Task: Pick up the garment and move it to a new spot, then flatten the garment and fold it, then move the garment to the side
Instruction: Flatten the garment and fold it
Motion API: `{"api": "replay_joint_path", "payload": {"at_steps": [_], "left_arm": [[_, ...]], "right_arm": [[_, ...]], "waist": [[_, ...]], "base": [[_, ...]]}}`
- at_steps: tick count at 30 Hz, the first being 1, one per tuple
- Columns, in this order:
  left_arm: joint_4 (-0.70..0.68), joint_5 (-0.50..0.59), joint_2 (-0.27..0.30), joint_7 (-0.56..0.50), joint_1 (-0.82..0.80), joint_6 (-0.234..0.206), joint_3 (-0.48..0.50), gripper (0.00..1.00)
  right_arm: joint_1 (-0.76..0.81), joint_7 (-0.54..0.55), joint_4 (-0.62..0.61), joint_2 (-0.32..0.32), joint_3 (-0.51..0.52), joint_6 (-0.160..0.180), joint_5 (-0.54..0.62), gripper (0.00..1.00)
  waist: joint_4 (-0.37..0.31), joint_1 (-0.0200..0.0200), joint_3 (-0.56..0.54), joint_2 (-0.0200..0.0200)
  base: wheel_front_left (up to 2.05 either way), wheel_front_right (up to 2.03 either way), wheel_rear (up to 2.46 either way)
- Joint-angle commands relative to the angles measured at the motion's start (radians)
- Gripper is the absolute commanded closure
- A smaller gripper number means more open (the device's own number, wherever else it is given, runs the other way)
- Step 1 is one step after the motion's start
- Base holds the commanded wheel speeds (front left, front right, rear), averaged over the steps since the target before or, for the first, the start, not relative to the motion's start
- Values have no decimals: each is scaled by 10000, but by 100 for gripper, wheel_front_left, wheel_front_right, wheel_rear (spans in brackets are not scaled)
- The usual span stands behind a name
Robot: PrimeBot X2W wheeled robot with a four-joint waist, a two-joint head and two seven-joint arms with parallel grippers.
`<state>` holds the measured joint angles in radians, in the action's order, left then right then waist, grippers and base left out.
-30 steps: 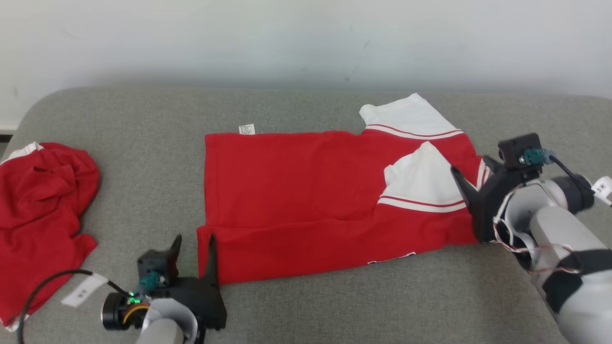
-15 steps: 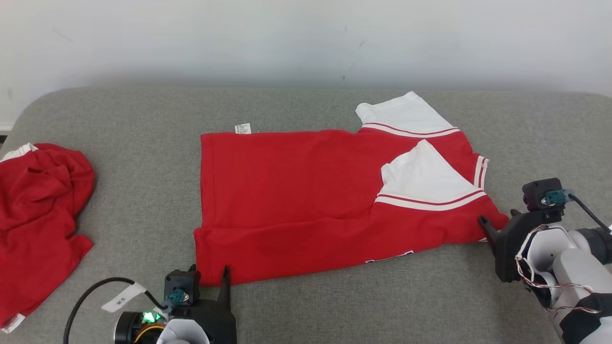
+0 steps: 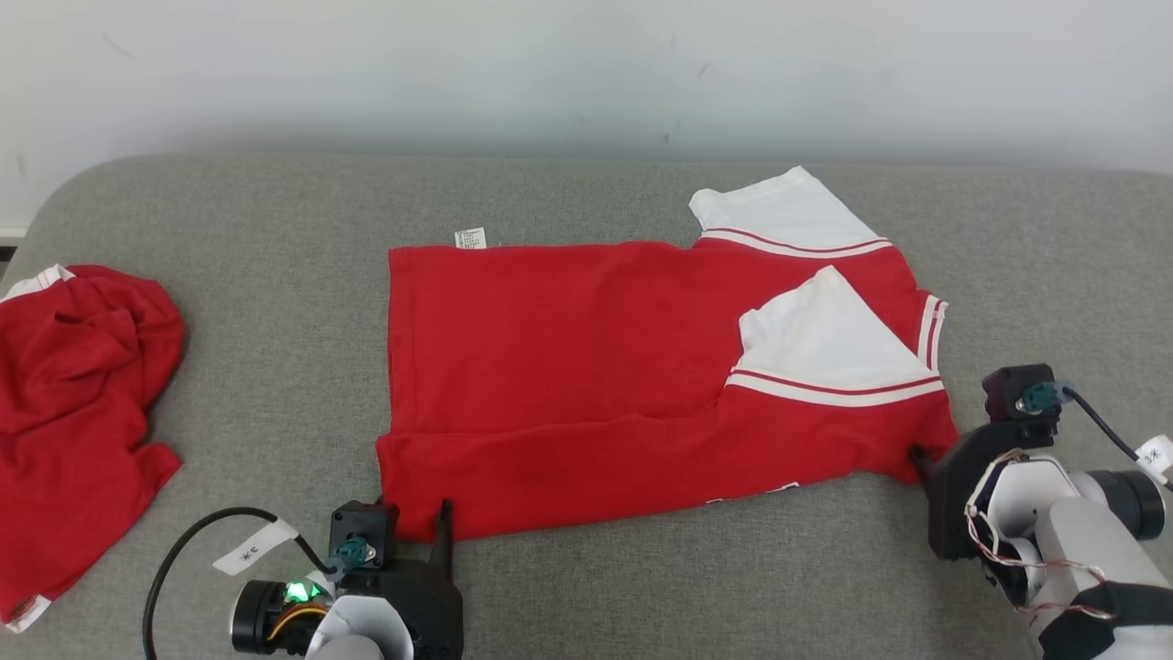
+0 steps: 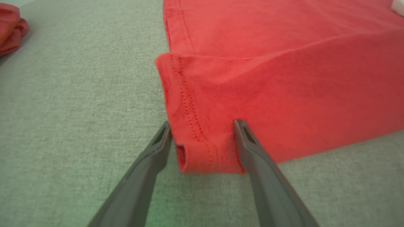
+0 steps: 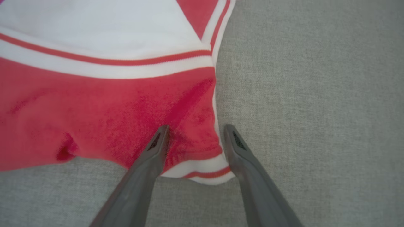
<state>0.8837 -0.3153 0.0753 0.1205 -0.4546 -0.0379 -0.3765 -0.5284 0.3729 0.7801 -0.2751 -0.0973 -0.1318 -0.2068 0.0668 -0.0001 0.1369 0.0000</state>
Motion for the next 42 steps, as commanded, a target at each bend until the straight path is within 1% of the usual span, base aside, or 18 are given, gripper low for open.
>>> {"api": "replay_joint_path", "payload": {"at_steps": [1,2,3,4,5,9,13,19,23,27,32,33,34,35,36,37,41,42], "left_arm": [[188,-95,-122,-164,188,73,-111,0],[245,-148,-136,-223,227,127,-141,6],[297,-196,-146,-269,267,165,-167,50],[335,-210,-155,-273,307,176,-187,84],[367,-232,-165,-280,351,232,-204,100],[466,-419,-112,-322,480,284,-141,100],[467,-756,27,-479,767,474,22,100],[1,-1318,347,-871,1519,723,353,100],[-841,-1527,613,-1179,2192,752,450,100],[-1967,-1555,817,-1661,3029,708,277,100],[-3377,-1594,940,-2016,4100,296,210,100],[-3619,-1500,995,-2017,4235,224,163,84],[-3807,-1437,1039,-2060,4371,185,96,0],[-3934,-1424,1056,-2122,4517,127,63,0],[-4053,-1443,1061,-2196,4636,100,47,0],[-4168,-1440,1087,-2236,4688,35,46,0],[-4546,-1214,1275,-2045,4766,-364,137,0],[-4546,-1214,1275,-2045,4766,-364,137,0]], "right_arm": [[310,122,66,60,19,23,79,46],[426,191,13,89,79,23,96,60],[546,235,-39,100,142,23,132,74],[676,291,-125,96,181,23,171,100],[800,307,-217,86,214,23,195,100],[1217,200,-760,70,448,23,145,100],[1770,247,-1436,104,691,23,-1,100],[2963,783,-3092,41,867,24,-256,100],[4091,1356,-4567,15,1220,25,-499,100],[5402,1983,-6120,356,1827,25,-453,100],[6661,2591,-7546,1016,2321,25,-236,100],[6820,2677,-7667,1127,2317,25,-179,98],[6956,2758,-7727,1244,2309,25,-163,36],[7057,2845,-7751,1336,2268,25,-150,18],[7138,2907,-7762,1400,2258,25,-113,17],[7192,2984,-7729,1478,2313,25,-69,0],[7265,3017,-7782,1730,2368,24,-43,0],[7265,3017,-7782,1730,2368,24,-43,0]], "waist": [[-17,1,-57,0],[-33,1,-100,0],[-52,1,-150,0],[-71,1,-203,0],[-100,1,-270,0],[-216,1,-556,0],[-319,1,-978,0],[-459,1,-1595,0],[-433,1,-1803,0],[-361,1,-1969,0],[-417,1,-2051,0],[-434,1,-2052,0],[-454,1,-2054,0],[-479,1,-2055,0],[-502,1,-2053,0],[-524,1,-2046,0],[-574,1,-2017,0],[-574,1,-2017,0]], "base": [[0,0,0],[0,0,0],[0,0,0],[0,0,0],[0,0,0],[0,0,0],[0,0,0],[0,0,0],[0,0,0],[0,0,0],[0,0,0],[0,0,0],[0,0,0],[0,0,0],[0,0,0],[0,0,0],[0,0,0],[0,0,0]]}}
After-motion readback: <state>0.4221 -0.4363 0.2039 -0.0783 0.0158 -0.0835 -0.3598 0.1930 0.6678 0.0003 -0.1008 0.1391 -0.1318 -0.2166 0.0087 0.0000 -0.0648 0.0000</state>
